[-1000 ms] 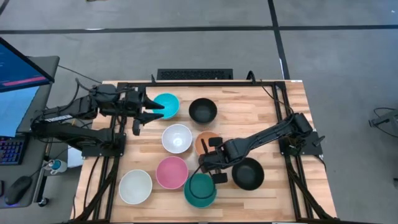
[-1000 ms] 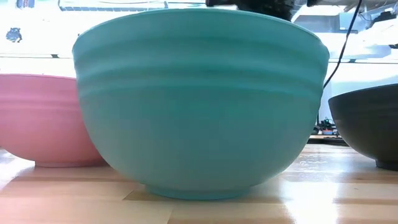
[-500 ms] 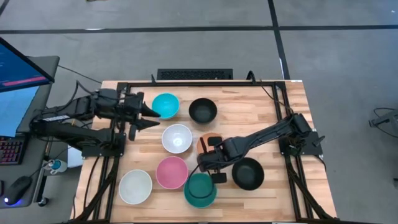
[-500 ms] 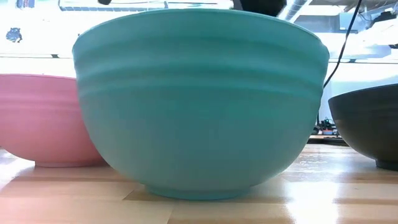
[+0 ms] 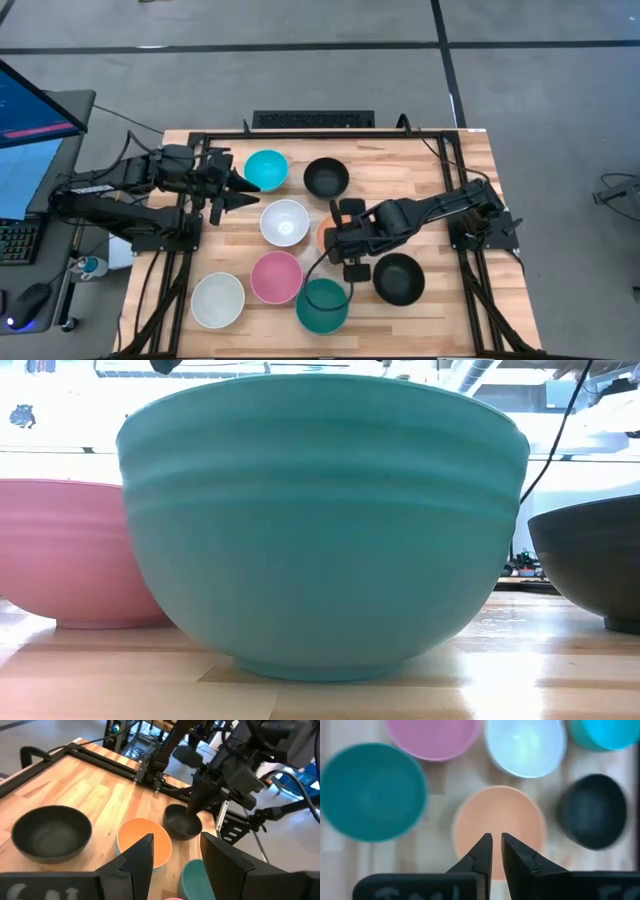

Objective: Nest bowls inside each other
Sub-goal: Stack the white bowl on top of the orange bowl, then stack the top white bowl on top of the orange bowl

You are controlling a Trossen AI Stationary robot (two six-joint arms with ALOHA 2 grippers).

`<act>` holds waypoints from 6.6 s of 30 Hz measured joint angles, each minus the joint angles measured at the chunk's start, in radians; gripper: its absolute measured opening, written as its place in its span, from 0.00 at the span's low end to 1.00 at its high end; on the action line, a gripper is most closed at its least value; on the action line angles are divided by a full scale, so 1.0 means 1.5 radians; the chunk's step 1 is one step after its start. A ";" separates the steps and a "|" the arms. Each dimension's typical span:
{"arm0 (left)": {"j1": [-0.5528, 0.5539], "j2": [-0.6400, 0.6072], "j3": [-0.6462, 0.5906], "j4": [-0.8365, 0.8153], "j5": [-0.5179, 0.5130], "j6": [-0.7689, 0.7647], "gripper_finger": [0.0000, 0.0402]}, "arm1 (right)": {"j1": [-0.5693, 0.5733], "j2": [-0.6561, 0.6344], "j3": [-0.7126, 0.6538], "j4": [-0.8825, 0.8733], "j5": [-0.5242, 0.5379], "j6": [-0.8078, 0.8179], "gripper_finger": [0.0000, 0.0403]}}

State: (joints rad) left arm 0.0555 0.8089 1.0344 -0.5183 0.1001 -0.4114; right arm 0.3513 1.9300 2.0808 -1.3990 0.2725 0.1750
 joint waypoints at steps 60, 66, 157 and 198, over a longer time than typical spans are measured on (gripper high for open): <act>0.015 0.317 -0.045 0.118 0.153 -0.009 0.38 | 0.001 -0.232 -0.007 0.101 0.046 -0.065 0.16; 0.014 0.317 -0.045 0.073 0.095 -0.024 0.38 | -0.006 -0.232 -0.007 0.100 0.046 -0.066 0.16; -0.125 0.521 0.026 0.036 0.028 0.068 0.38 | -0.043 -0.231 -0.007 0.047 0.044 -0.081 0.16; -0.116 0.599 0.051 0.019 -0.064 0.045 0.02 | -0.043 -0.231 -0.007 0.042 0.044 -0.081 0.16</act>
State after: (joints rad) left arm -0.1180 1.7070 1.1105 -0.4897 0.0035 -0.3438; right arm 0.2874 1.5833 2.0705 -1.3353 0.3386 0.0542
